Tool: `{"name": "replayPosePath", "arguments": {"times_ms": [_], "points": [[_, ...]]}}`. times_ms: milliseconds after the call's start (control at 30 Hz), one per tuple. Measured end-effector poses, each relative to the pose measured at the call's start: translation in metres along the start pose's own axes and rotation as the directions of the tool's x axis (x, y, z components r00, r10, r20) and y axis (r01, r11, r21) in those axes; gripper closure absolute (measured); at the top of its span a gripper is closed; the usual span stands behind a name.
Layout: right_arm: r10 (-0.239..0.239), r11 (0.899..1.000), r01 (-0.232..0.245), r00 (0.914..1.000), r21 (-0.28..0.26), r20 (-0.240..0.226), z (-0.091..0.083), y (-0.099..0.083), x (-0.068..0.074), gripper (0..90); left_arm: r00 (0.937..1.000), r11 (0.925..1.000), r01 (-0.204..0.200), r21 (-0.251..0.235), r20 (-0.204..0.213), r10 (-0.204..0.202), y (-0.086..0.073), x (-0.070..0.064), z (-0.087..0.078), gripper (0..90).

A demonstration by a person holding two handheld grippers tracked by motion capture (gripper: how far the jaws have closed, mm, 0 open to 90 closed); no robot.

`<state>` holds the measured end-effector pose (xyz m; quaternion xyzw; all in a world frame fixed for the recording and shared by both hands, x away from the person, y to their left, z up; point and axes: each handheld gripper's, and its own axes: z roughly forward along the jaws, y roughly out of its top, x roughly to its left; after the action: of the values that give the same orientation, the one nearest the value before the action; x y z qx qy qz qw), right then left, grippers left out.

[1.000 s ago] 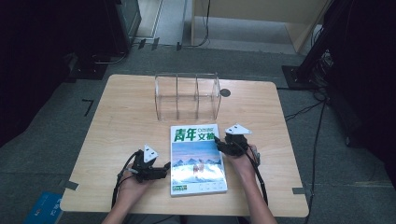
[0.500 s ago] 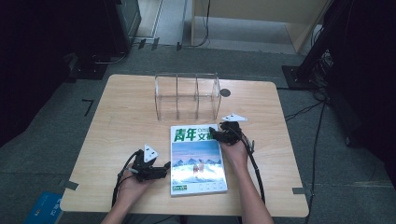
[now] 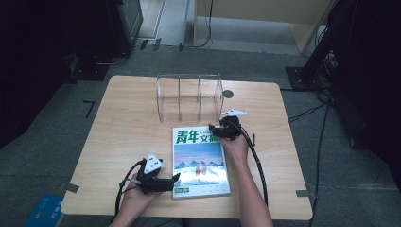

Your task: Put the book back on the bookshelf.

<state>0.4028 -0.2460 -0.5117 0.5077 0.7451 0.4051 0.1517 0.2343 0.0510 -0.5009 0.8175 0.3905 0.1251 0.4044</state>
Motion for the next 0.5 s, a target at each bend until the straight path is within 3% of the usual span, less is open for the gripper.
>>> {"name": "replayPosePath", "arguments": {"times_ms": [233,333,400,500], "points": [[-0.008,1.0,0.008,0.9999,0.01,-0.01,-0.003,-0.001,0.0,42.9,0.9968,0.9985,-0.048,0.026,0.065,0.046,-0.009,-0.024,-0.003,7.1],[-0.03,1.0,0.03,0.9993,0.004,-0.021,-0.005,-0.005,0.002,42.9,0.9971,0.9982,-0.055,0.023,0.055,0.053,-0.013,-0.029,-0.003,7.1],[-0.045,0.999,0.046,0.9986,0.009,-0.026,-0.007,-0.006,0.003,41.8,0.9954,0.9958,-0.081,0.044,0.056,0.078,-0.017,-0.033,0.001,7.1],[-0.059,0.998,0.059,0.9976,0.009,-0.037,-0.009,-0.007,0.001,41.1,0.995,0.9956,-0.072,0.059,0.074,0.068,-0.018,-0.035,0.003,6.3]]}}
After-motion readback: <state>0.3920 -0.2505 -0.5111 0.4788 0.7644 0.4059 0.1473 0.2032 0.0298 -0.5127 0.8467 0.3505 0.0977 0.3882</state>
